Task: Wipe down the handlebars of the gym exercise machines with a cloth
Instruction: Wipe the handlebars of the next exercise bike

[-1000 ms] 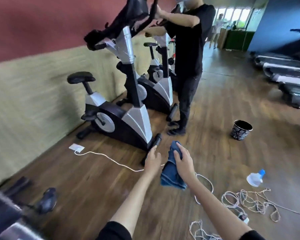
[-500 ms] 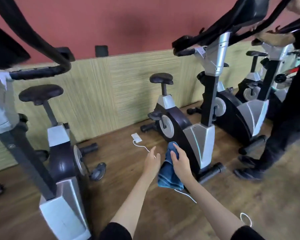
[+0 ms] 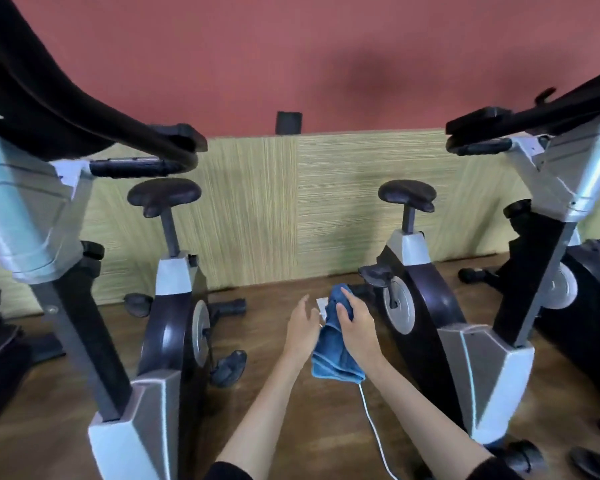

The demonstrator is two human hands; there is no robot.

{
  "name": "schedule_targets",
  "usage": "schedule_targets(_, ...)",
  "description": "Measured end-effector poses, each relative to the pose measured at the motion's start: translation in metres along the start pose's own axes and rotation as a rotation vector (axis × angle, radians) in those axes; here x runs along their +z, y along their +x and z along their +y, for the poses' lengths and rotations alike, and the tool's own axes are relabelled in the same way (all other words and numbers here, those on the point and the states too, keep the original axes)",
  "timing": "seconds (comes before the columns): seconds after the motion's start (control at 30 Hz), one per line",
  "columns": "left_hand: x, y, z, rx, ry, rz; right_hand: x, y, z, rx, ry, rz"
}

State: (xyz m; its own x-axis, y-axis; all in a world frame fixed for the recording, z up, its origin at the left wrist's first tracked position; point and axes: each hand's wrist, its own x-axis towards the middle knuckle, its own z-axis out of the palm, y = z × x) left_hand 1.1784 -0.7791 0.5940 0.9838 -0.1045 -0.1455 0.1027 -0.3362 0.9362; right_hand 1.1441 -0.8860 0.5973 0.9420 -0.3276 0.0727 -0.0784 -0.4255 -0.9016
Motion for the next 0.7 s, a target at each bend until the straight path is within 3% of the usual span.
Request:
schedule_targets(0.47,-0.025,0.088,0.057,-0.085,-0.042,0.516,0.038,0.154,-0.042,-0.309,0.082,-0.415)
schedule_targets(0.7,-0.066,0.076,0.110,0.024,0.119,0.904,0.052,0.173,-0.109,-0.484,0.313,-0.492)
